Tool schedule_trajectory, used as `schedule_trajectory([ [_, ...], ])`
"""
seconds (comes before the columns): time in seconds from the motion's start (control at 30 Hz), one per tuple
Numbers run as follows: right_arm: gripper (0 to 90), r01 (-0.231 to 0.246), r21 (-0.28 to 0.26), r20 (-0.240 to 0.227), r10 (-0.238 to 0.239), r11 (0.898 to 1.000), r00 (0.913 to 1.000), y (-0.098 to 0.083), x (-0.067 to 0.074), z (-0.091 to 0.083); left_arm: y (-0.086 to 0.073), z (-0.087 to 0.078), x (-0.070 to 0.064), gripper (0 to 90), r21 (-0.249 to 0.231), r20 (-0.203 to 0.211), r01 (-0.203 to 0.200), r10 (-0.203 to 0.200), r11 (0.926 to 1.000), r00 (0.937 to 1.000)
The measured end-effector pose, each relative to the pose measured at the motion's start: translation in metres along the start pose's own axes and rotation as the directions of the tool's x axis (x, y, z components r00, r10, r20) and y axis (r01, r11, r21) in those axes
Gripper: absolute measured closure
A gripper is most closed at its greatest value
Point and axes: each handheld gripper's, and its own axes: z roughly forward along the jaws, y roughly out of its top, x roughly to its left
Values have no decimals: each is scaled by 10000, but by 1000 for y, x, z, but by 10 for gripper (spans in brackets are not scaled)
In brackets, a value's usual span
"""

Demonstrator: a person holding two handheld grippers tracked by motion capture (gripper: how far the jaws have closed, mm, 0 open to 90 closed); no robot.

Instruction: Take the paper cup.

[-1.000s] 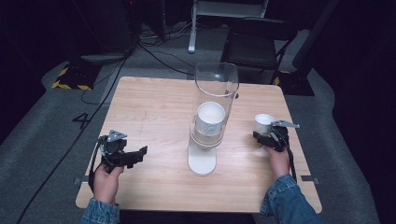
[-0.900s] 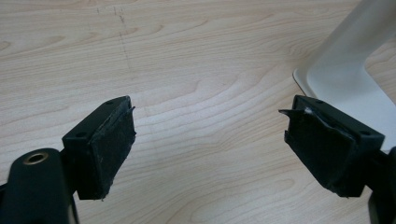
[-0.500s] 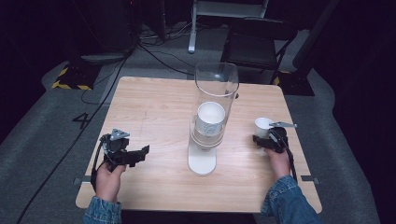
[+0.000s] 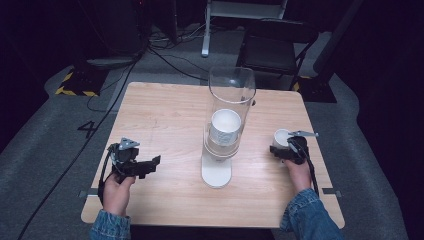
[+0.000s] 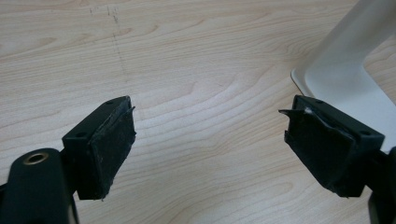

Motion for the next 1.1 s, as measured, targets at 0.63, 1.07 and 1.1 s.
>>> schedule_trajectory([
  [0.63, 67, 547, -1610, -573, -647, 9854, 9963, 0, 8, -85, -5, -8, 0, 159, 36, -146, -304, 304, 9995, 9994],
  [1.07, 108, 830, -3698, -2252, -1759, 9254, 9583, -29, 8, -135, -14, -25, -5, 159, 18, 205, -748, 747, 9972, 9970],
  [1.1, 108, 830, -3698, -2252, -1759, 9254, 9583, -29, 8, -135, -14, -25, -5, 159, 18, 205, -748, 747, 9972, 9970],
])
